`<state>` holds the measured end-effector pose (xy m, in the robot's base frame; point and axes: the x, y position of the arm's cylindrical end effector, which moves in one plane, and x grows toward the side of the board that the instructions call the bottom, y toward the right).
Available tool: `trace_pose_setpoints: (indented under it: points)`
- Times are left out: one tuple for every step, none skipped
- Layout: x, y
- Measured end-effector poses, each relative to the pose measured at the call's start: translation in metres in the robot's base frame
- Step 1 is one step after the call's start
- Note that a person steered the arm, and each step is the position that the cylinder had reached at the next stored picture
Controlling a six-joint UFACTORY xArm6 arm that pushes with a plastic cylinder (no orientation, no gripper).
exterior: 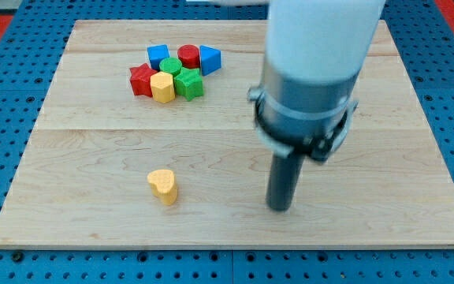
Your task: Move the yellow heart to the bottom right of the green star
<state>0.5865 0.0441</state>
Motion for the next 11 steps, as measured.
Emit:
trace_pose_setpoints:
  points:
    - [0.031, -0.07]
    - [-0.001, -0.11]
    - [-0.037, -0.118]
    - [-0.036, -0.147]
    - [-0.024, -0.203]
    - [-0.059, -0.186]
    - [-0.082, -0.144]
    - [-0.082, -0.086]
    - [-0.063, -0.059]
    - [-0.069, -0.038]
    - [-0.117, -0.038]
